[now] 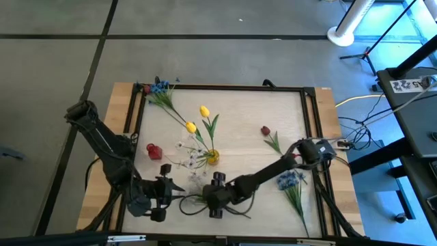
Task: Sort flowers into vase by color
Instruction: Put the white flowers into the yellow flower vase
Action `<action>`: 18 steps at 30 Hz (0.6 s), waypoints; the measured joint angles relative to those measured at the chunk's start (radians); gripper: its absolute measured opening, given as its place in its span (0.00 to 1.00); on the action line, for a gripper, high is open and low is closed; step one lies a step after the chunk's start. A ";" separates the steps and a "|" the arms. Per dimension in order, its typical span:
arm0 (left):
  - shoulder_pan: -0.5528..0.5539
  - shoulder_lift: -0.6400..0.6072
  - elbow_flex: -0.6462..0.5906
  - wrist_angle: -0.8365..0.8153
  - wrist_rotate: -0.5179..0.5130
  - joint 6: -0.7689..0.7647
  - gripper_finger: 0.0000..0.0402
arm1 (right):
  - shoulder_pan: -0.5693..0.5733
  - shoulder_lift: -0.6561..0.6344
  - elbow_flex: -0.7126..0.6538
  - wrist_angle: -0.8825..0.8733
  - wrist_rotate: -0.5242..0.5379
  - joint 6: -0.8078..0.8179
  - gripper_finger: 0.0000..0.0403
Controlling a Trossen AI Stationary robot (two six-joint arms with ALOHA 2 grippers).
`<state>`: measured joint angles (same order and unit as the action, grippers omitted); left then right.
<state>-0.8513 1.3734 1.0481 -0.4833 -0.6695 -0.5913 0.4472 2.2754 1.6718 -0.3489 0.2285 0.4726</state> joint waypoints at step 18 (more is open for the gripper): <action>-0.027 -0.034 -0.007 -0.026 -0.189 0.051 0.20 | 0.014 -0.003 -0.003 -0.009 -0.054 -0.136 0.06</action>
<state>-0.8784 1.3396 1.0409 -0.5095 -0.8585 -0.5400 0.4608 2.2721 1.6686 -0.3582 0.1748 0.3361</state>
